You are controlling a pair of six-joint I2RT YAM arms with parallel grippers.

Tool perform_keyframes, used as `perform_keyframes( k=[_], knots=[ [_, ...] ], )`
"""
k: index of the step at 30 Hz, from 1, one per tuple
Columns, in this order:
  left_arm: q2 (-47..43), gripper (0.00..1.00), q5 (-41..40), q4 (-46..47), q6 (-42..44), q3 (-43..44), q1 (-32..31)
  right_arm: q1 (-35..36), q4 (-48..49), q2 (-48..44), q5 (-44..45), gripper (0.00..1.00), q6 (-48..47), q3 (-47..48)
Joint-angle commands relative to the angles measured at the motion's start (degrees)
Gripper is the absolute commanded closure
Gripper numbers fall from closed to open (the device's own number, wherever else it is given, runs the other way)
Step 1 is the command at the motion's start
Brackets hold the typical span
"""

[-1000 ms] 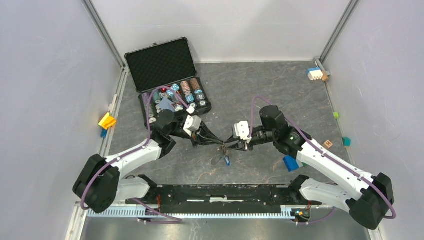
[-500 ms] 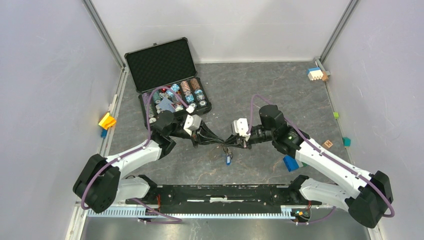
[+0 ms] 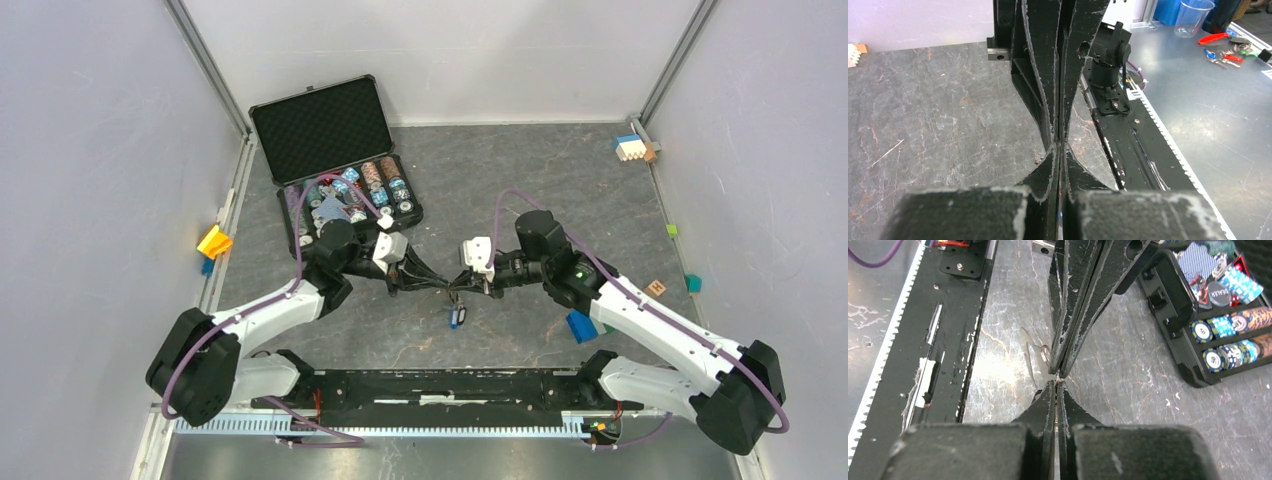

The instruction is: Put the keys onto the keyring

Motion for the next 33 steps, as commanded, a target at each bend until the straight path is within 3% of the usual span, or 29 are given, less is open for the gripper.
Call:
perform_keyframes(
  k=[1, 5, 8, 11, 19, 33],
  knots=[
    [-1.3, 0.96, -0.6, -15.7, 13.4, 4.0, 0.4, -0.1, -6.2, 0.9, 4.4, 1.0, -3.1, 6.5],
    [-0.9, 0.84, -3.5, -33.4, 26.1, 9.8, 0.4, 1.0, -12.5, 3.6, 8.3, 1.0, -5.5, 11.2],
    [-0.8, 0.7, -6.0, -39.7, 30.6, 12.3, 0.3, 2.7, -16.0, 5.3, 11.7, 1.0, -6.4, 13.3],
    [-0.8, 0.64, -7.2, -43.2, 33.8, 14.1, 0.3, 3.7, -18.9, 7.2, 14.8, 1.0, -7.1, 15.4],
    [-1.1, 0.6, -9.2, -43.8, 34.6, 13.9, 0.1, 5.7, -25.1, 11.8, 18.8, 1.0, -8.2, 21.1],
    [0.7, 0.63, -4.0, -29.3, 24.2, 9.9, 0.0, 6.3, -22.7, 11.9, 18.9, 1.0, -6.5, 20.6]
  ],
)
